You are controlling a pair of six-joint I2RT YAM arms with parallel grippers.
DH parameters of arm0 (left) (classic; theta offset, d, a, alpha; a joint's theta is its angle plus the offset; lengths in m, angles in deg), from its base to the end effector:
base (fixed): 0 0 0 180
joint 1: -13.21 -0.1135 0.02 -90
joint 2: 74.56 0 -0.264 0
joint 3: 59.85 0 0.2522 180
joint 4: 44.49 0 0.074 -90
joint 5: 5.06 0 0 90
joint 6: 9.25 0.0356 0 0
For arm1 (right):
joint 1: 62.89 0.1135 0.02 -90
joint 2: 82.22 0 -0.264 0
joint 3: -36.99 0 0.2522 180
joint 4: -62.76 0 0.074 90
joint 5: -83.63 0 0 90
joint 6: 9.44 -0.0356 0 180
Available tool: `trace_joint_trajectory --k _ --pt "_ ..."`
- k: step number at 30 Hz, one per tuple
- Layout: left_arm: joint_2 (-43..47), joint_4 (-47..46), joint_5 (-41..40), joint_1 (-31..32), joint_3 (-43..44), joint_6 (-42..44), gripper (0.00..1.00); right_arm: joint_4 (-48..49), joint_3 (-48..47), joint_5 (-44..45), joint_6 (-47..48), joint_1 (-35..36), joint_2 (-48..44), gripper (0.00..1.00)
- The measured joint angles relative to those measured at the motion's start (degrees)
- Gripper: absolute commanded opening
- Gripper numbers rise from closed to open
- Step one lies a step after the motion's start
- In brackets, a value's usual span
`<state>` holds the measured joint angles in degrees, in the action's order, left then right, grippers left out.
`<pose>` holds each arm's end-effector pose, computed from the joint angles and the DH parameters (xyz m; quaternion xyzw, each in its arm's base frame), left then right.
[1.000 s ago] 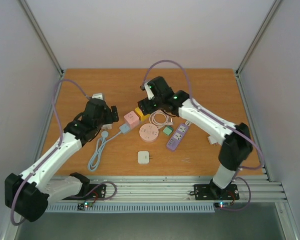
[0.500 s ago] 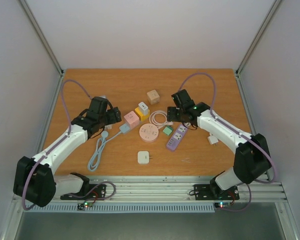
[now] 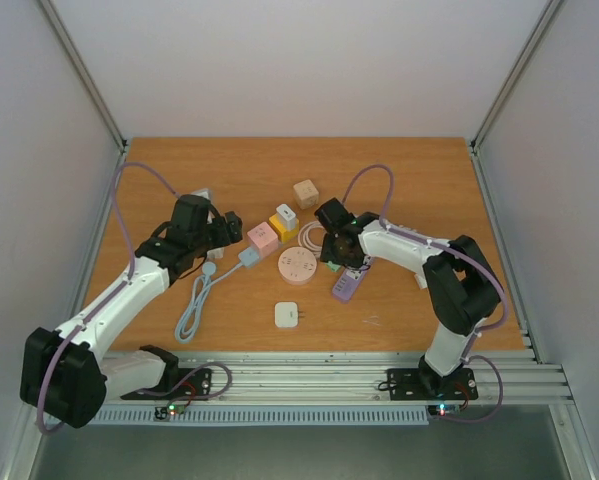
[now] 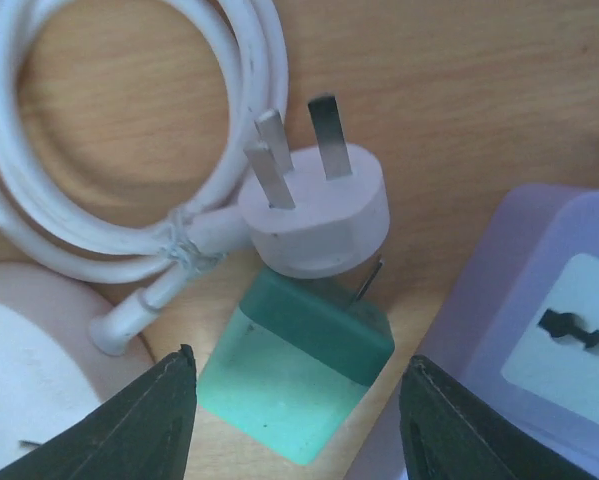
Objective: Insert the plug
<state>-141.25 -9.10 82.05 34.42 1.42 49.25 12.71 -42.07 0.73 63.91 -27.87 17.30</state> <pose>0.2333 -0.0886 0.2605 -0.0920 0.9044 -0.1642 0.3830 0.2780 0.1895 0.1826 -0.1467 0.9727 0.0187 0.1786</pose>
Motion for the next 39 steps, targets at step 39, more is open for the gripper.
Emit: trace_joint_trajectory --k 39 --pt "6.34 -9.11 7.54 2.23 -5.05 0.70 0.91 -2.62 -0.72 2.49 -13.51 0.83 -6.73 0.41"
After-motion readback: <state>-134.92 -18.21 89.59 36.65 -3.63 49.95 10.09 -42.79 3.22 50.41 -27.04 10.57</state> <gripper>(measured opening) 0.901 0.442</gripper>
